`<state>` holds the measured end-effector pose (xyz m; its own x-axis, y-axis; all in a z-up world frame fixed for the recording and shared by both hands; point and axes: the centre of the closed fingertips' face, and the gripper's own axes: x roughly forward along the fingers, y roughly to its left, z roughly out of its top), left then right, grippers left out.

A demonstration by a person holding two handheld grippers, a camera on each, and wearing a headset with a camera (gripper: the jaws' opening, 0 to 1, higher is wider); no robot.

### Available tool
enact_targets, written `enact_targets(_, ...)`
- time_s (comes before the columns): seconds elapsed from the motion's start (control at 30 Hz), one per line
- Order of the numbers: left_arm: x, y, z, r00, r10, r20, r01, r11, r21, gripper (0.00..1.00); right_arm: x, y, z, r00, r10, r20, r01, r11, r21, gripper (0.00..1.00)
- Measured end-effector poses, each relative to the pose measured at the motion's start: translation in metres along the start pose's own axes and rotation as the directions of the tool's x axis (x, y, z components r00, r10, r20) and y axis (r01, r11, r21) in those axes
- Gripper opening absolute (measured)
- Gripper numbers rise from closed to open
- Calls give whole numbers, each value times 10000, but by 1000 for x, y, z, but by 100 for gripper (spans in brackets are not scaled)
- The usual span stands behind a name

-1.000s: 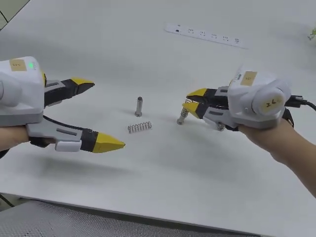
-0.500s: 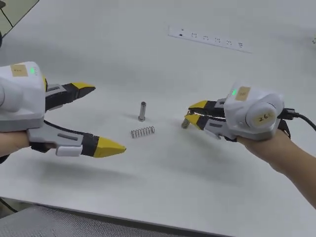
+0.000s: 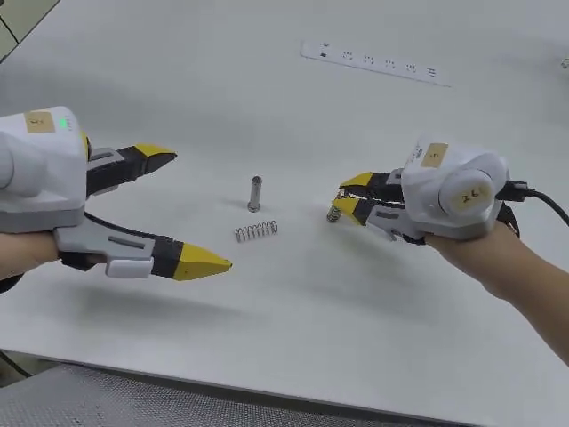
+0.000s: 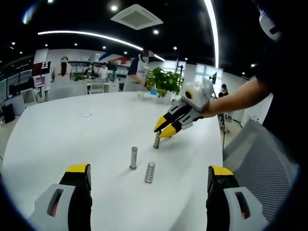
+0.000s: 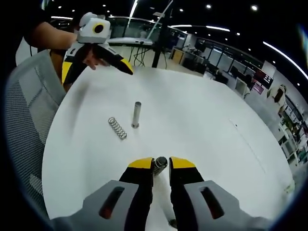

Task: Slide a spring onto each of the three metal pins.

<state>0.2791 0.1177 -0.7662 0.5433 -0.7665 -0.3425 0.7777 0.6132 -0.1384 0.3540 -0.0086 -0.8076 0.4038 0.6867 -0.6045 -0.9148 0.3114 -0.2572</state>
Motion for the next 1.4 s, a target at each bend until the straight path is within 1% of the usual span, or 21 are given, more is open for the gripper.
enact_targets(0.07,0,0,0,10000,-5,18,5,10000,-36,98,-1,-2,1,9999,-153,63,152,9998,142,18)
enact_targets(0.1,0,0,0,10000,-9,6,9,10000,-36,98,-1,-2,3,9996,-127,240,119,9994,318,19)
enact_targets(0.13,0,0,0,10000,-18,2,18,10000,-40,98,-2,-1,3,9996,-55,292,37,9980,635,19)
enact_targets(0.17,0,-1,0,10000,-44,-5,44,10000,-44,98,-3,-3,2,9997,-72,245,53,9970,775,19)
enact_targets(0.23,0,-1,0,10000,-28,2,28,10000,-38,98,-5,-5,3,9993,-149,345,119,9962,857,21)
enact_targets(0.3,0,-2,0,10000,-53,11,53,9999,-93,98,-9,-3,6,9985,-80,549,16,9934,1151,22)
enact_targets(0.4,1,-3,0,10000,-55,8,55,10000,-70,98,-14,-2,8,9977,-203,654,126,9931,1170,24)
enact_targets(0.47,1,-2,1,10000,-52,4,52,10000,-68,98,-17,-1,9,9970,-202,749,92,9894,1449,26)
enact_targets(0.53,1,-1,3,10000,-33,58,34,9999,-101,98,-20,0,8,9963,-215,837,61,9836,1801,29)
enact_targets(0.6,1,-1,6,9999,-33,141,34,9999,-97,98,-24,0,9,9939,-365,1044,127,9755,2197,31)
enact_targets(0.63,1,-1,6,9999,-43,153,44,9999,-107,98,-27,1,10,9915,-414,1233,82,9660,2585,31)
enact_targets(0.7,0,1,7,9999,-2,171,4,10000,-87,98,-31,-1,10,9889,-577,1370,144,9546,2975,32)
enact_targets(0.77,-1,3,8,9997,63,227,-59,9998,-173,98,-36,-2,11,9833,-666,1696,67,9434,3317,36)
enact_targets(0.83,-1,4,8,9996,80,265,-75,9997,-214,98,-40,-2,11,9820,-710,1751,66,9391,3436,37)
enact_targets(0.97,0,4,8,9996,66,266,-60,9997,-224,98,-45,1,12,9800,-780,1832,90,9364,3508,38)
enact_targets(1.03,1,4,8,9997,46,255,-40,9997,-230,98,-47,3,12,9791,-879,1835,168,9337,3578,41)
enact_targets(1.1,1,4,8,9997,38,250,-32,9997,-230,99,-50,7,12,9784,-915,1854,205,9352,3536,45)
enact_targets(1.17,0,4,9,9997,38,261,-32,9997,-229,98,-54,10,10,9778,-926,1880,214,9364,3502,44)
enact_targets(1.27,-1,4,9,9996,30,266,-24,9998,-216,99,-59,15,6,9784,-837,1891,102,9329,3601,44)
enact_targets(1.33,-1,4,8,9998,19,207,-15,9998,-194,98,-62,20,4,9784,-741,1929,-36,9273,3742,42)
enact_targets(1.4,-1,5,9,9998,9,213,-6,9998,-175,98,-63,23,1,9806,-677,1842,-58,9281,3722,40)
